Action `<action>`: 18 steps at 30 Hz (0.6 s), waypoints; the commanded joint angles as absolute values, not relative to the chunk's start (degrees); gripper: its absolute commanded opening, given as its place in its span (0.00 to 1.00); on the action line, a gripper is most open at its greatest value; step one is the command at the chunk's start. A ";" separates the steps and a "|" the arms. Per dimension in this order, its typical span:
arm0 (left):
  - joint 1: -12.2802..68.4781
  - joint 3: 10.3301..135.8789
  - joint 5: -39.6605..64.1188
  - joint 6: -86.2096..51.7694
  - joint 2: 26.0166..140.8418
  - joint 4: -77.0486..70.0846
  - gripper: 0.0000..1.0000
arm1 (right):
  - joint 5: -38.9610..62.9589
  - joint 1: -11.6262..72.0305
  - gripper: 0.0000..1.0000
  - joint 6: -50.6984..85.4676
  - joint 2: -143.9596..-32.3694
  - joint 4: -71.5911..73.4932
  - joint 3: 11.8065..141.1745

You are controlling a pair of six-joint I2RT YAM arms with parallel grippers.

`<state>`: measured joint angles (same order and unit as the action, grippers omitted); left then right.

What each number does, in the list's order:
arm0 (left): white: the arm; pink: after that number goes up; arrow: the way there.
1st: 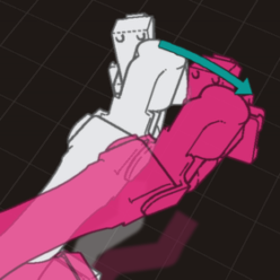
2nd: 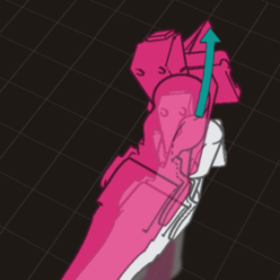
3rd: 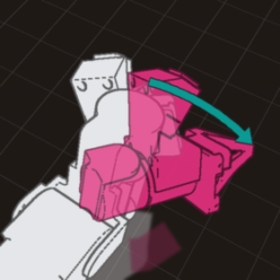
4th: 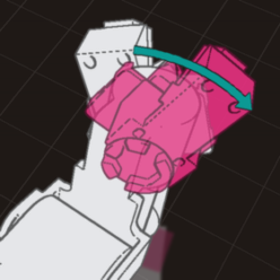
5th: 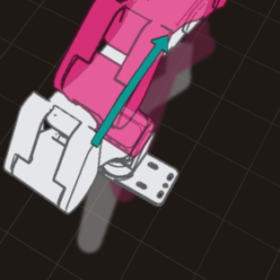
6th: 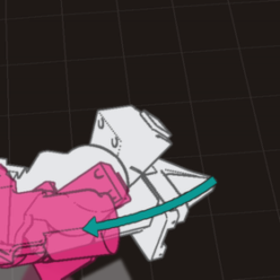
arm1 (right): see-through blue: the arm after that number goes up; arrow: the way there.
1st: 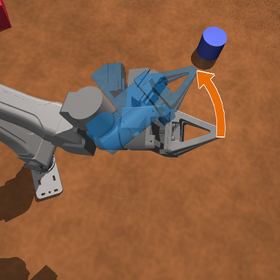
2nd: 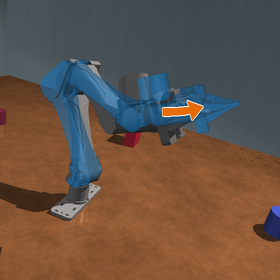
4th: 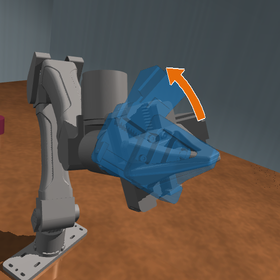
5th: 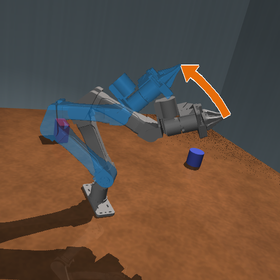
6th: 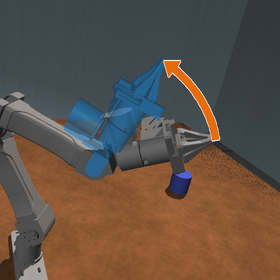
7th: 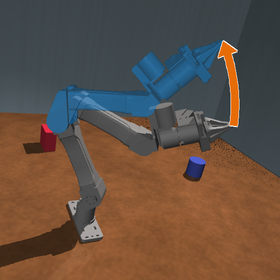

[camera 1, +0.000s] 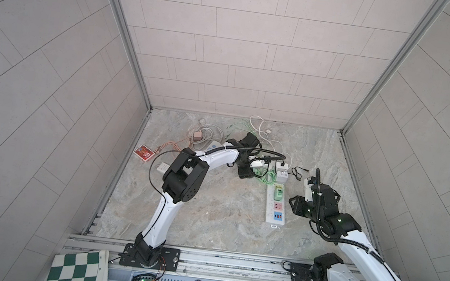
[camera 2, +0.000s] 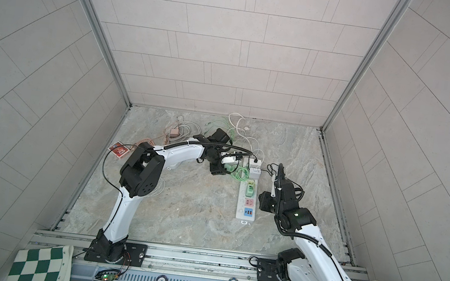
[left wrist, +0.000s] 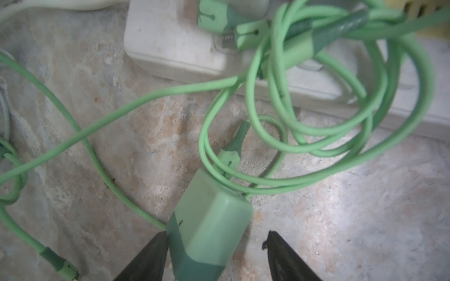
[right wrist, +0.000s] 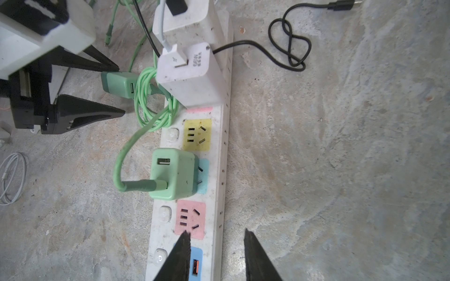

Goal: Insert plugs into power strip
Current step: Pick up the plug from the center of the table.

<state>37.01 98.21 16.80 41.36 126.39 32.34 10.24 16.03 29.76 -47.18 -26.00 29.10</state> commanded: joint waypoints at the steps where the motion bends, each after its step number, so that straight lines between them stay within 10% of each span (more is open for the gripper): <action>1: 36.75 99.50 19.03 41.05 127.94 32.21 0.70 | 10.28 15.56 0.37 29.10 -46.57 -26.80 28.43; 18: 36.15 109.24 21.30 41.43 132.63 42.78 0.33 | 11.99 15.23 0.36 28.90 -44.38 -29.14 29.58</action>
<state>36.60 106.02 19.05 41.67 131.90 37.36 11.05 15.57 29.56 -45.10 -27.42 28.88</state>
